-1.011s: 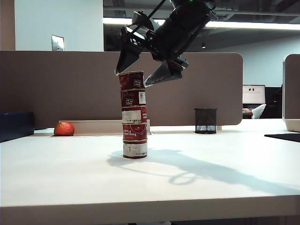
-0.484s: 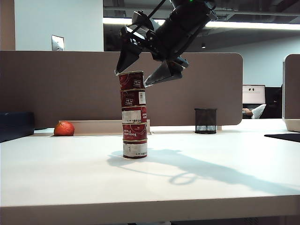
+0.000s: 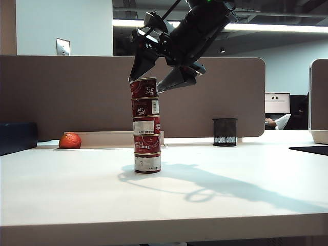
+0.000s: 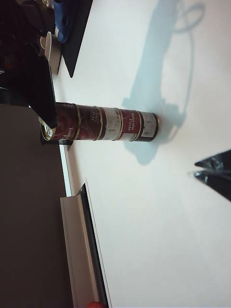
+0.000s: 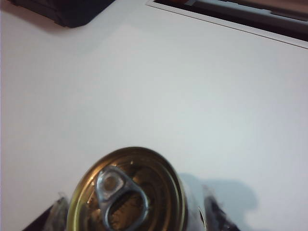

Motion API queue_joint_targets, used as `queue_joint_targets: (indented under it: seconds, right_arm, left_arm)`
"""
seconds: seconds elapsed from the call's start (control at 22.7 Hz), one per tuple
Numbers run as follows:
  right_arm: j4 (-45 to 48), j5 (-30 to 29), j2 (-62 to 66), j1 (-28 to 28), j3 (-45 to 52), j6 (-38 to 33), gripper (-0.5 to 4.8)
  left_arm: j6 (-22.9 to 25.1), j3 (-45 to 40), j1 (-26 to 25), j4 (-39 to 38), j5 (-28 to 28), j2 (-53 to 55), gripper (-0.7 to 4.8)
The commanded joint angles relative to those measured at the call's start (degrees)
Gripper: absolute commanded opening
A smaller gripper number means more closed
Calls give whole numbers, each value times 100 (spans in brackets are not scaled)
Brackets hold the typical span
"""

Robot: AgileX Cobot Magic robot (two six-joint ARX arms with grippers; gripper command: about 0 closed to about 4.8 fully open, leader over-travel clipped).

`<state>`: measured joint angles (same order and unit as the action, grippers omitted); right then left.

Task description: Take a can of tomato sauce from the stacked ones and place it on the table.

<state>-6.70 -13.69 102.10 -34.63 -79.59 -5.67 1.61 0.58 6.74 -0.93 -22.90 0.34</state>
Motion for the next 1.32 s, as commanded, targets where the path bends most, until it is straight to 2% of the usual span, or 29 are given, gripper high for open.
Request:
queue_joint_targets:
  seconds: [0.04,0.22,0.66,0.92,1.32]
  right_arm:
    - [96,-35,-24,-17,-24,15,361]
    - [96,-35,-24,-20,-24,15,322]
    - [98,-35,-24,-17,-24,15,321]
    - [105,-35,-24,-17,-24,15,272]
    - [96,-33,-24,-17,-85,17,272]
  left_arm:
    - [-11,13,-4,52,17,2,-6]
    - [-11,13,-4,55,15,2,-6]
    - [-11,13,-4,55,15,2,-6]
    - [-11,13,-4,55,15,4,-6]
    - [-11,13,-4,55,15,2,-6]
